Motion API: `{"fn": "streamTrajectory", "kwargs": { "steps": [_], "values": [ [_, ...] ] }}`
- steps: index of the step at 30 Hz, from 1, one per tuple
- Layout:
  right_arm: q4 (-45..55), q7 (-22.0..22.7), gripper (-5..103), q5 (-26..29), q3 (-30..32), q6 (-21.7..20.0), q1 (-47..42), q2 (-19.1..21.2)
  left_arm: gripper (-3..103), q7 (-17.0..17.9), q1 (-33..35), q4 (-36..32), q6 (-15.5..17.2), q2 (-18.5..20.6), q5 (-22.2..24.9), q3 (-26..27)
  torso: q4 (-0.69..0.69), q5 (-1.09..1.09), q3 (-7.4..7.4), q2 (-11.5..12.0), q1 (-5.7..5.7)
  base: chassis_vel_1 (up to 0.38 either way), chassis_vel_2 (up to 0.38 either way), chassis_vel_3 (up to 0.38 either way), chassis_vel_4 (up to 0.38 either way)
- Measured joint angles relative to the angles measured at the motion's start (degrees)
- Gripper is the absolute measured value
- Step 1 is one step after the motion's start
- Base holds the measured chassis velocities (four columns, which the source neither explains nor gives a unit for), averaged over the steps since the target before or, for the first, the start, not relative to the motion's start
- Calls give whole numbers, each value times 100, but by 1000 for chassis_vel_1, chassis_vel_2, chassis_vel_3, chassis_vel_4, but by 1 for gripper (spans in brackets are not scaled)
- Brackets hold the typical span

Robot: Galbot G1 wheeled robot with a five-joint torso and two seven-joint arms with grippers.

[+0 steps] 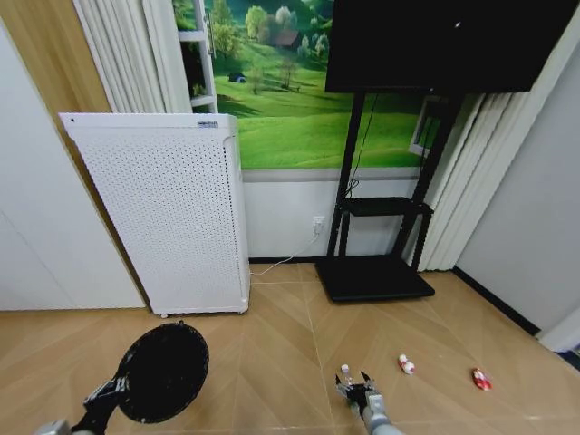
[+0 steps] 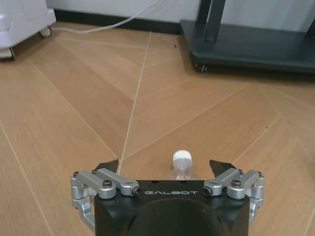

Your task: Pick up the trash bin and place the garbage on the floor into it.

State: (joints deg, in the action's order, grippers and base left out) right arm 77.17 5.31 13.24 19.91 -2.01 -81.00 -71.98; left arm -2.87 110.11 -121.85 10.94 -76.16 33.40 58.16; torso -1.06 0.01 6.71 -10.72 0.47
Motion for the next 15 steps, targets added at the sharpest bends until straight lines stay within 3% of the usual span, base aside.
{"fn": "streamTrajectory", "kwargs": {
  "steps": [2,15],
  "values": [
    [-559,-100,100,-189,-25,53,191,-81,4,-49,124,-283,55,38,456,-154,1,-2,0,0,0,0,0,0,0],
    [-1659,31,100,-483,-24,77,610,-230,4,-68,296,-503,110,-107,791,-125,1,-1,0,0,0,0,0,0,0]
  ]
}}
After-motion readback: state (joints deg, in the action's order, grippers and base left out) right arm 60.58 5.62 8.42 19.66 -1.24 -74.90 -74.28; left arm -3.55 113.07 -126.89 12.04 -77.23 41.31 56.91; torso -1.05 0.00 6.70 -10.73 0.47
